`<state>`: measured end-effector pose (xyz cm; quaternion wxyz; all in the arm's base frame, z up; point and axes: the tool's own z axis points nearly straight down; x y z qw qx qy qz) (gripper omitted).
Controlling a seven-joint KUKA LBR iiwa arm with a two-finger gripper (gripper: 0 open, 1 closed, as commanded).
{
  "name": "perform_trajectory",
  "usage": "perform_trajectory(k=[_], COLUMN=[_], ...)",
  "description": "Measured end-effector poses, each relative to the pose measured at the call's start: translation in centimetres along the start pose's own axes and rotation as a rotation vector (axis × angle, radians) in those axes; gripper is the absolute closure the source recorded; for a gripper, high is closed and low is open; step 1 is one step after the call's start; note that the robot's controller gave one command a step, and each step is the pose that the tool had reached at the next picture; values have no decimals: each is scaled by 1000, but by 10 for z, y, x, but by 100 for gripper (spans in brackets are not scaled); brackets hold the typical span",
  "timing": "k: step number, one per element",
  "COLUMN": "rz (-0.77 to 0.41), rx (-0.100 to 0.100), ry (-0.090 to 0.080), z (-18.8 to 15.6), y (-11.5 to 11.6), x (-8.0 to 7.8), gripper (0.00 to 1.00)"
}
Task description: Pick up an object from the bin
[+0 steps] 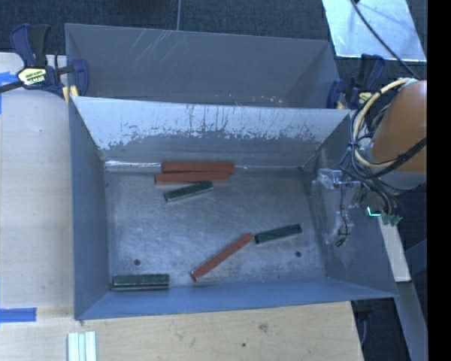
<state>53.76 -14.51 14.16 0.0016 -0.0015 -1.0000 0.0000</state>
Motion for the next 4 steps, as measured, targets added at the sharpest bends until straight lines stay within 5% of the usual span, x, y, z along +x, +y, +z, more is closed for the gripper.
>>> perform_trajectory(k=[1, 2, 3, 4], rz=[63, 65, 46, -92], rx=[-4, 0, 1, -1], ry=[0, -9, -16, -6], z=[76, 70, -84, -96], y=[59, 55, 59, 101], x=[-2, -5, -14, 9], gripper=[0, 100, 100, 100])
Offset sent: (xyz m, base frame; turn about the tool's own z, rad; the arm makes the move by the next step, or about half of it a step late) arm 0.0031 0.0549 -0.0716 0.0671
